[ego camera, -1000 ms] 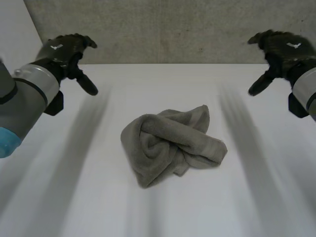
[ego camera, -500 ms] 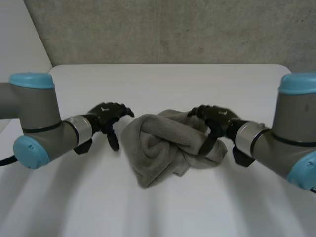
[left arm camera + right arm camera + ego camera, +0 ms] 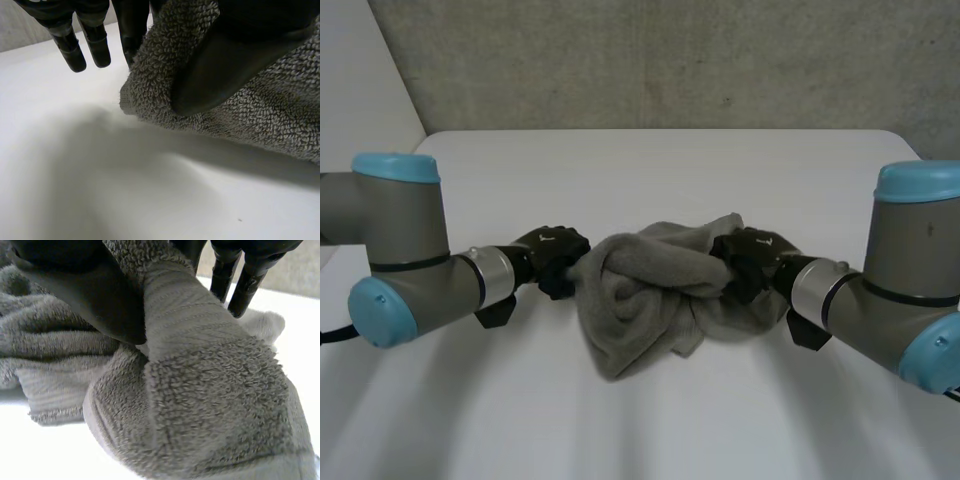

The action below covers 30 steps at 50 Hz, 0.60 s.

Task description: Fold the towel.

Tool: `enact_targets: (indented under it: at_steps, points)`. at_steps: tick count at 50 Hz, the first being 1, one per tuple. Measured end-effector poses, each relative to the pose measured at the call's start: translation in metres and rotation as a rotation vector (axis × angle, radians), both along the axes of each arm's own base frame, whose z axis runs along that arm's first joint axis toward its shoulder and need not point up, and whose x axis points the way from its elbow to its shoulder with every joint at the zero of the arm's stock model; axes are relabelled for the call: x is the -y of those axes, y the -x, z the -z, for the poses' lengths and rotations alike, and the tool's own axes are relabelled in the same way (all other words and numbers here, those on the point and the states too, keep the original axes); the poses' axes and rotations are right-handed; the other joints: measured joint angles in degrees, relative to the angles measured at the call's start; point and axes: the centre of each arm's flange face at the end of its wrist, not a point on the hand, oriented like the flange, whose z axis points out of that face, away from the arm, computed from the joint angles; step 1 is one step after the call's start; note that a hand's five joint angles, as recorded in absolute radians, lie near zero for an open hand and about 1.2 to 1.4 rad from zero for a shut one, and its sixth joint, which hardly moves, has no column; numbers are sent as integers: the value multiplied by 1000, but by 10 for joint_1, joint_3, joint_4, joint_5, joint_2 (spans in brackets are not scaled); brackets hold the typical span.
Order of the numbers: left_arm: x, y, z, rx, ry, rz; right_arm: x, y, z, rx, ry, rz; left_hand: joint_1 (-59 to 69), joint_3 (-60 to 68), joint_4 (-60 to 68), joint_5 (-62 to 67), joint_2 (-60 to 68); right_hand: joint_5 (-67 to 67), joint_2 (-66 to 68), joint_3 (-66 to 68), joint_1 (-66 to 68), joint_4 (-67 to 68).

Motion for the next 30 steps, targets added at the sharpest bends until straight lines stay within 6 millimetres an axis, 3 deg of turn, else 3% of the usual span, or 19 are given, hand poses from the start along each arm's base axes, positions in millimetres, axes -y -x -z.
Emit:
enact_targets:
  at_steps: [5,8,13,14,15,17,19,22,25,29,30]
  points:
    - [7,1,-25,-22,78,-3,3,-5,-26,-4,128,-76,0,0,0,0,0,0,0,0,0,0]
    - [20,5,-47,-51,188,-13,16,-12,-51,-9,269,-114,1,0,0,0,0,0,0,0,1,0]
    - [47,14,-108,-129,489,-91,50,-21,-131,14,627,-68,1,0,0,0,2,0,3,0,1,0]
    - [51,14,-130,-159,585,-125,54,-20,-157,34,722,-37,1,0,0,0,2,0,3,0,2,0]
    - [52,14,-141,-175,629,-141,55,-20,-167,44,760,-23,1,0,0,0,2,0,3,0,3,0]
    - [51,9,-183,-241,797,-203,56,-14,-214,104,928,46,1,0,0,0,2,0,3,0,3,0]
    - [43,3,-216,-302,931,-245,51,-6,-247,160,1048,101,1,0,0,0,3,0,3,0,3,0]
    - [29,-5,-244,-364,1057,-268,45,5,-262,196,1114,139,1,0,0,0,4,0,3,0,3,0]
    - [19,-8,-247,-382,1096,-260,43,10,-254,193,1104,143,1,0,0,0,6,0,8,0,3,0]
    - [11,-8,-219,-345,1035,-216,40,11,-217,142,1018,107,1,0,0,0,6,3,8,0,3,0]
    - [9,-8,-202,-320,987,-198,38,11,-200,114,980,88,1,0,0,0,6,4,8,0,3,0]
